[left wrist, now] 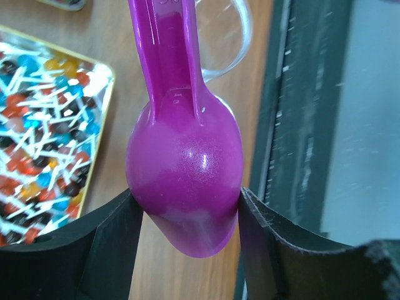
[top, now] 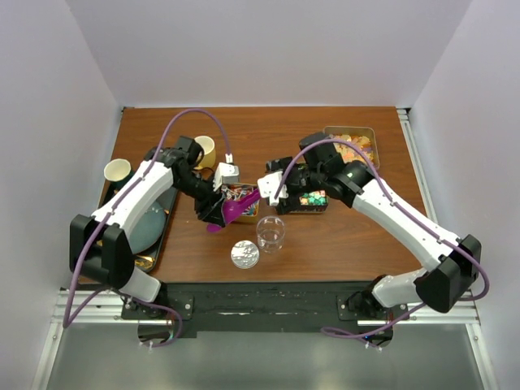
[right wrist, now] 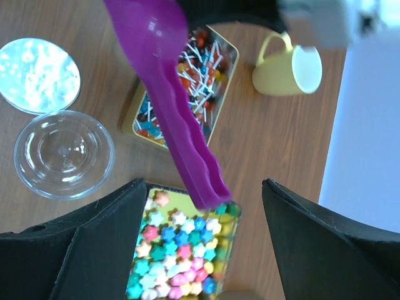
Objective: Pack the candies
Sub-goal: Pick up the spatula from the center of the board.
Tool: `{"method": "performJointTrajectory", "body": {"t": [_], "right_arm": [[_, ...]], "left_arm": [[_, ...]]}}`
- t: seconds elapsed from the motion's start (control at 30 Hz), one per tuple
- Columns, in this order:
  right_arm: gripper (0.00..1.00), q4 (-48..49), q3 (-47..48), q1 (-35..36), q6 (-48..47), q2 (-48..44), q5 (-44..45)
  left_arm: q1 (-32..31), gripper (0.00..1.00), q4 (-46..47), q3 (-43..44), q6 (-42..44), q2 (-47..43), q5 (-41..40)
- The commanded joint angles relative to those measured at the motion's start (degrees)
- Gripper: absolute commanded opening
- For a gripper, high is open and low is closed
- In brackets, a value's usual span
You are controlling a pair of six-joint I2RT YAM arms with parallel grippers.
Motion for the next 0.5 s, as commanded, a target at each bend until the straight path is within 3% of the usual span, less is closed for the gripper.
{"method": "performJointTrajectory", "body": {"t": [0.0, 0.23, 0.47], "right_arm": [[0.77, -0.9, 0.2, 1.6, -9.6, 2.3, -1.4], [0.69, -0.2, 1.7, 3.8, -13.4, 5.7, -0.1], [0.46, -1.3, 2.8, 4.1, -17.1, 7.2, 0.3]], "left_arm": [[0.4, 0.20, -5.5, 4.1, 1.1, 2.1, 7.9], [0.4, 0.22, -9.6, 6.9, 3.4, 4.6, 8.3], [0.3, 0.22, -10.2, 6.6, 3.4, 5.3, 9.1]]}}
